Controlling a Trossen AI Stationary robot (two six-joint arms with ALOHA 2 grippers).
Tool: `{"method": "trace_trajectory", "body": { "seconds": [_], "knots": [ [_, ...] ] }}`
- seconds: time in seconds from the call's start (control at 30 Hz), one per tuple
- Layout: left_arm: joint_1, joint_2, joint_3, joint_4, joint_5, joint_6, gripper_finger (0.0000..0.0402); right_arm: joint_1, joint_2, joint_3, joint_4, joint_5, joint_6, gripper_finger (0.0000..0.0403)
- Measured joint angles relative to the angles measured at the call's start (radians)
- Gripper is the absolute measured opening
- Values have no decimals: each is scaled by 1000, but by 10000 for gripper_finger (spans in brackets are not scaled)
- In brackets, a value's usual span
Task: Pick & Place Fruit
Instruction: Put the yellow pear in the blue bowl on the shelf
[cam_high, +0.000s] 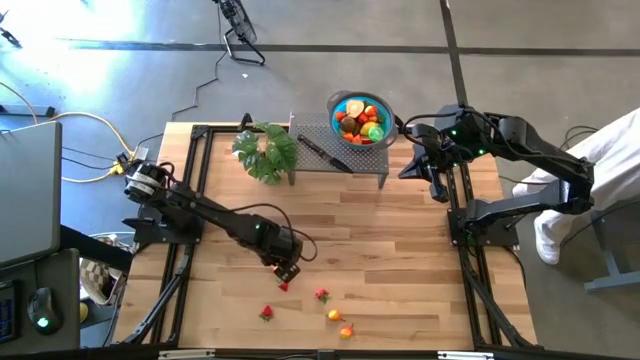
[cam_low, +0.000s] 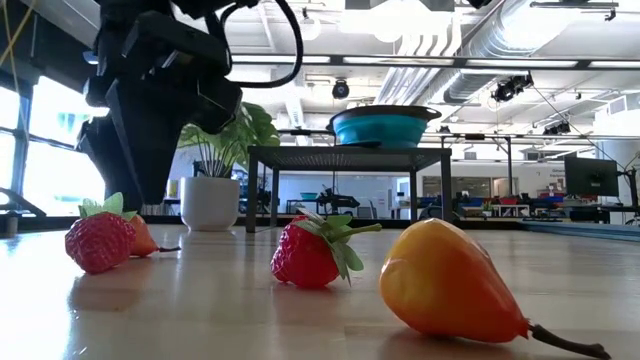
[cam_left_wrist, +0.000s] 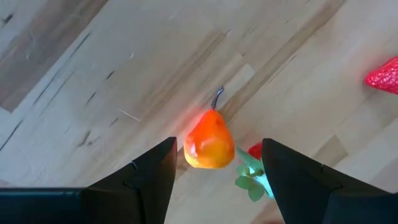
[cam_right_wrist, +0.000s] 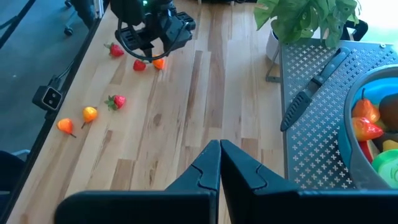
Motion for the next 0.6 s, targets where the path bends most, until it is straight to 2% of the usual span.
{"method": "trace_trajectory", "body": {
  "seconds": [0.37,0.6],
  "knots": [
    [-3,41,2,14,-26,-16,229,0,0,0,0,-1,3,4],
    [-4,64,0,18,18,-23,229,0,0,0,0,-1,4,4]
  ]
}}
